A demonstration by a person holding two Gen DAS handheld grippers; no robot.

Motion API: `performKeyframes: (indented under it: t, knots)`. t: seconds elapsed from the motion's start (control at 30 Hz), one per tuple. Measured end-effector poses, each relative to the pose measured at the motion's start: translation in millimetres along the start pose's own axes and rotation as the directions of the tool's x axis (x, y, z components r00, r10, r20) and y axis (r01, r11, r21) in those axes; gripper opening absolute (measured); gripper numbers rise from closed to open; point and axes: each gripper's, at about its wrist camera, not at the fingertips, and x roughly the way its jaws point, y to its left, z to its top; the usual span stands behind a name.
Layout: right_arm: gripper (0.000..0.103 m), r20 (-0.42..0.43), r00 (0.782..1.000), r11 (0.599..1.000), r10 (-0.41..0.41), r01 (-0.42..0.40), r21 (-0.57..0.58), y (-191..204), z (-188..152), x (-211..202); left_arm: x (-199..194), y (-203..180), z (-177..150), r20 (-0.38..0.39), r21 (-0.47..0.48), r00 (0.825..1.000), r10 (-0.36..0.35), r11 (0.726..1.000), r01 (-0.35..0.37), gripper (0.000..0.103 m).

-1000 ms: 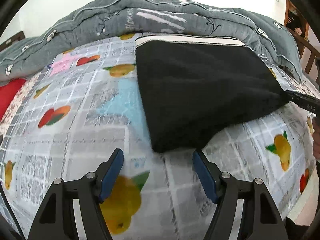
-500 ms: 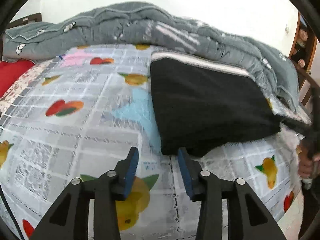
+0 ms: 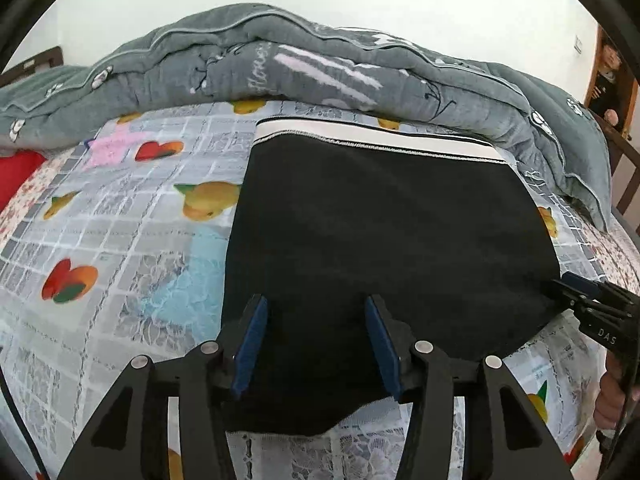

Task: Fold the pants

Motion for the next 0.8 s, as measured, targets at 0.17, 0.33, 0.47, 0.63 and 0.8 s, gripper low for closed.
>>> performKeyframes:
  t: [0.17, 0.33, 0.47, 0.63, 0.8]
  knots:
    - [0.044, 0.027, 1.0, 1.0, -0.001, 0.001, 0.016, 2, -2, -25, -18, 5, -4, -0.027, -0.045, 0.999, -0.023, 0.999, 0.022, 0.048]
    - [0.044, 0.075, 0.997, 0.999, -0.011, 0.008, 0.046, -1, -12, -73, -59, -4, -14, 0.003, -0.048, 1.0, -0.018, 0.999, 0.018, 0.049]
    - [0.048, 0.095, 0.995, 0.998, -0.038, 0.033, 0.051, -6, -21, -115, -108, -15, -18, 0.052, -0.046, 0.999, -0.016, 0.999, 0.019, 0.058]
    - [0.068, 0.141, 0.989, 0.997, -0.047, 0.039, 0.063, -14, -36, -172, -170, -33, -25, 0.142, -0.022, 0.99, 0.019, 1.0, -0.016, 0.073]
    - [0.092, 0.182, 0.982, 0.997, -0.057, 0.044, 0.071, -19, -52, -213, -215, -47, -40, 0.188, -0.015, 0.981, 0.048, 0.999, -0.046, 0.08]
